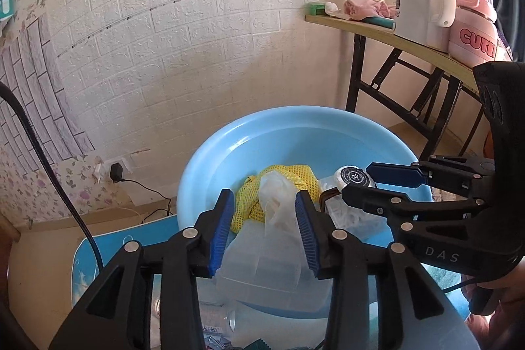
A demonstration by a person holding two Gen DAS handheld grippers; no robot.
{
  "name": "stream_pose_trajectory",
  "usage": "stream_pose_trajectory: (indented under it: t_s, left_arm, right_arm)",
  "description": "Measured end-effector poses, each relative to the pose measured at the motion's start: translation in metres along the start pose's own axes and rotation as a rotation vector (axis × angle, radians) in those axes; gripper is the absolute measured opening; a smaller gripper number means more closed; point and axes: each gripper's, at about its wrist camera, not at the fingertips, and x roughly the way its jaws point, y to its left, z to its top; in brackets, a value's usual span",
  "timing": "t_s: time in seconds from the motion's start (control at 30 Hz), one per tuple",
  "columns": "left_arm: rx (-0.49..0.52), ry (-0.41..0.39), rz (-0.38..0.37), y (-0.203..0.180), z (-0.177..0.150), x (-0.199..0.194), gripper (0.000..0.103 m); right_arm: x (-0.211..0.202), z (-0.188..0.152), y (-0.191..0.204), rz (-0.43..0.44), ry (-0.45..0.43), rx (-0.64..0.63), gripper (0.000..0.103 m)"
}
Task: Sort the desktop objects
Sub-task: 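Lower both items into the basin and open both grippers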
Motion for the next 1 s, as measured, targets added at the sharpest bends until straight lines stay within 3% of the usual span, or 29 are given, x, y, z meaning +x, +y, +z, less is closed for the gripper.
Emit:
stream_pose_trajectory:
  t_s: [0.07, 0.2, 0.33, 0.5, 0.67, 0.8, 1.0]
  left_arm:
    - [-0.008, 0.003, 0.007, 0.001, 0.000, 0.002, 0.053]
    - [-0.023, 0.000, 0.015, 0.003, -0.002, 0.002, 0.067]
    - [-0.056, 0.005, 0.052, 0.008, -0.005, 0.003, 0.083]
    - [-0.095, 0.018, 0.041, 0.016, -0.011, 0.004, 0.084]
    - [-0.174, -0.048, 0.046, 0.028, -0.008, -0.010, 0.086]
    - [-0.263, -0.087, 0.095, 0.042, -0.011, -0.017, 0.089]
    - [-0.379, -0.073, 0.185, 0.066, -0.016, -0.014, 0.089]
  right_arm:
    - [0.000, 0.000, -0.001, 0.003, 0.004, 0.004, 0.038]
    - [-0.002, -0.002, -0.003, 0.003, 0.007, 0.027, 0.057]
    - [0.001, -0.004, 0.001, -0.026, 0.022, 0.019, 0.057]
    - [-0.002, -0.007, 0.005, -0.035, 0.013, -0.001, 0.057]
    - [-0.003, -0.005, 0.010, -0.040, -0.004, 0.002, 0.058]
    - [-0.003, -0.006, 0.014, -0.024, -0.016, 0.013, 0.071]
    - [0.000, -0.006, 0.010, -0.029, -0.013, 0.048, 0.077]
